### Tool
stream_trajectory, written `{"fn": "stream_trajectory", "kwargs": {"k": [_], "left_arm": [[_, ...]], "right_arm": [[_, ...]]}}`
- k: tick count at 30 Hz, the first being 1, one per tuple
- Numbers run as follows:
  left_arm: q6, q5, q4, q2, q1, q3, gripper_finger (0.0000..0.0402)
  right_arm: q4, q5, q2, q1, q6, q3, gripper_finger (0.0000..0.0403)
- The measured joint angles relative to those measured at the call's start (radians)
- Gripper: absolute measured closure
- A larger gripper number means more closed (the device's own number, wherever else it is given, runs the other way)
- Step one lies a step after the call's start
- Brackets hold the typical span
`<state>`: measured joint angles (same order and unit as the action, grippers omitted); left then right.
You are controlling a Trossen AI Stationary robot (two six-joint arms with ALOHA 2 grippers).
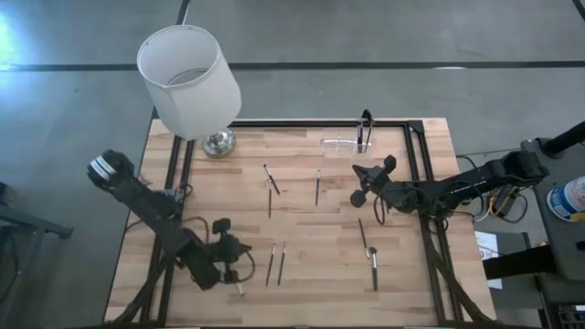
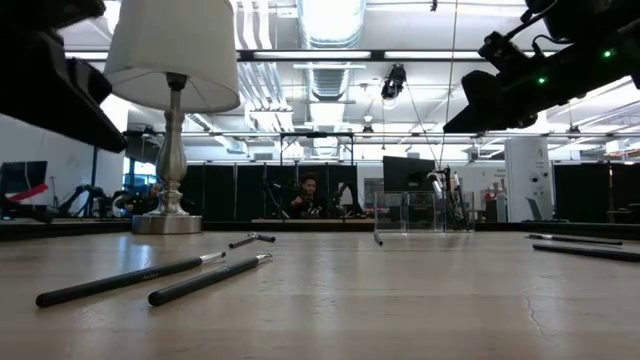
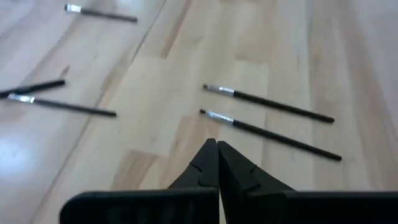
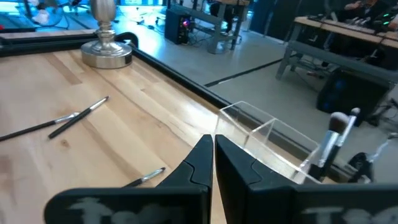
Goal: Put items in baskets/containers
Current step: Put the foundation brush into the transparent organizer
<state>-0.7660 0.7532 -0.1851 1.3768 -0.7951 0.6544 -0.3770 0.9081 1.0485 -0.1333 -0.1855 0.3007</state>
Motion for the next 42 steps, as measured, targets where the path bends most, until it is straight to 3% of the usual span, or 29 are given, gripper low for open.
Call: {"fn": "stream_trajectory", "kwargs": {"k": [2,4,8,13,20,30,37,42], "left_arm": [[0.072,0.003,0.149,-0.055,0.004,-0.098,0.0400],[0.131,-0.074,0.219,-0.099,0.005,-0.167,0.0400],[0.139,-0.199,0.098,-0.139,-0.008,-0.195,0.0401],[0.137,-0.280,-0.210,-0.083,-0.024,-0.003,0.0379],[0.125,-0.409,-0.498,0.153,-0.109,0.310,0.0328],[-0.078,-0.649,-0.838,0.495,-0.255,0.623,0.0324],[-0.161,-0.668,-1.097,0.646,-0.309,0.852,0.0324],[-0.191,-0.685,-1.087,0.670,-0.326,0.863,0.0324]], "right_arm": [[-0.003,-0.027,0.000,0.000,-0.002,0.000,0.0391],[-0.004,-0.038,0.000,0.000,-0.003,-0.001,0.0391],[-0.005,-0.038,0.000,0.000,-0.009,-0.004,0.0391],[-0.007,-0.038,0.000,0.000,-0.020,-0.007,0.0391],[-0.007,-0.042,0.000,0.000,-0.036,-0.025,0.0391],[-0.029,-0.045,0.000,0.000,-0.028,-0.037,0.0391],[-0.030,-0.045,0.000,0.000,-0.025,-0.037,0.0391],[-0.031,-0.045,0.000,0.000,-0.025,-0.037,0.0391]]}}
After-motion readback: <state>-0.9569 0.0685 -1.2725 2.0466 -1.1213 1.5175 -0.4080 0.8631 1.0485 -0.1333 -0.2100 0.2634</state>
